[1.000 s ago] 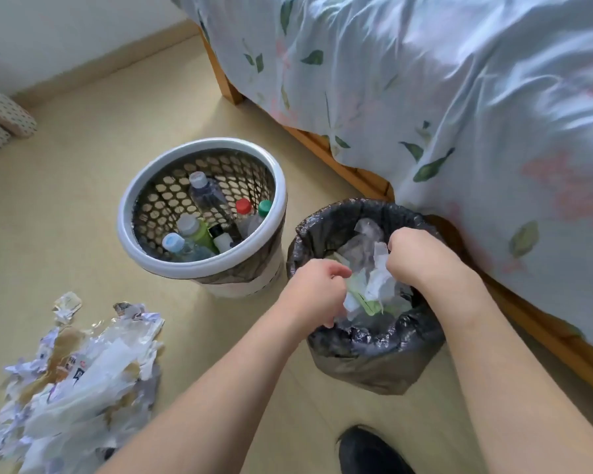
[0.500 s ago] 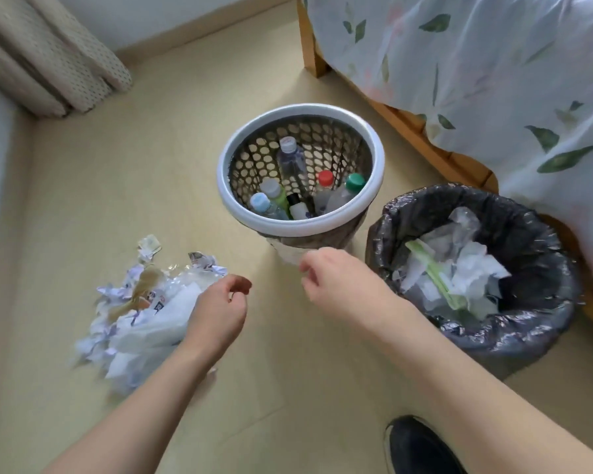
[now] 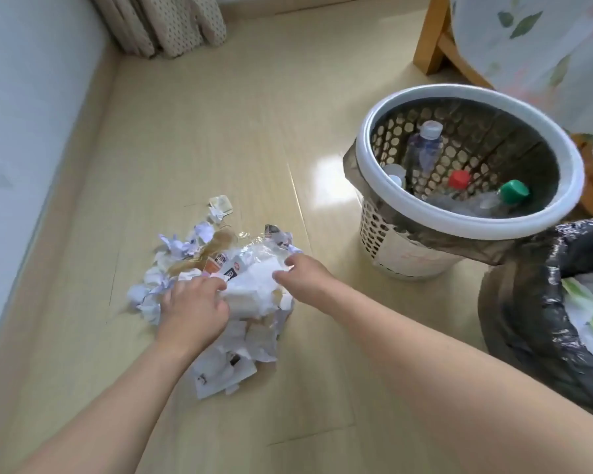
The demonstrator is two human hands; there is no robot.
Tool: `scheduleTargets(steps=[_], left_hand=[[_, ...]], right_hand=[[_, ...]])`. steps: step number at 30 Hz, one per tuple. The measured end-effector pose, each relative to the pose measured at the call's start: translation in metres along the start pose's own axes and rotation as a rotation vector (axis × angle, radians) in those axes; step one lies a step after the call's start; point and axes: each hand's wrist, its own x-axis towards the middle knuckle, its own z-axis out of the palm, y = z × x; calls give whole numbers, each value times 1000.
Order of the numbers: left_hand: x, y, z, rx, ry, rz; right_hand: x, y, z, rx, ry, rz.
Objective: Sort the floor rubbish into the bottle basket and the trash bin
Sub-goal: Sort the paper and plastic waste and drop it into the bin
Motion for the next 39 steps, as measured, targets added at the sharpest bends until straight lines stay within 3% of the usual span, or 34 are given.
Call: scheduleTargets(steps=[4, 9, 14, 17, 19, 23, 27, 32, 35, 39], left_hand=[[-3, -14, 2, 50, -86, 61], [33, -24, -1, -226, 97, -21], [96, -6, 9, -200, -214, 61], [106, 4, 10, -77, -242, 86], [101, 9, -1, -6, -127, 110], [74, -1, -49, -3, 355, 172], [27, -8, -99, -179, 524, 227], [-35, 48, -155, -752, 598, 60], [-62, 114, -172, -996, 437, 107], [-84, 208, -172, -1113, 212, 267]], right_hand=[[28, -16, 18, 105, 24, 47], [47, -15, 26, 30, 132, 76], [22, -8, 12, 37, 192, 32], [-2, -8, 0, -27, 267, -122], [-16, -11, -9, -63, 339, -253], [-39, -26, -26, -230, 513, -560], [-68, -37, -56, -394, 616, -775], [-137, -40, -141, -279, 728, -627], [-180, -12, -201, -289, 751, -434], [-219, 34, -261, -217, 838, -186]])
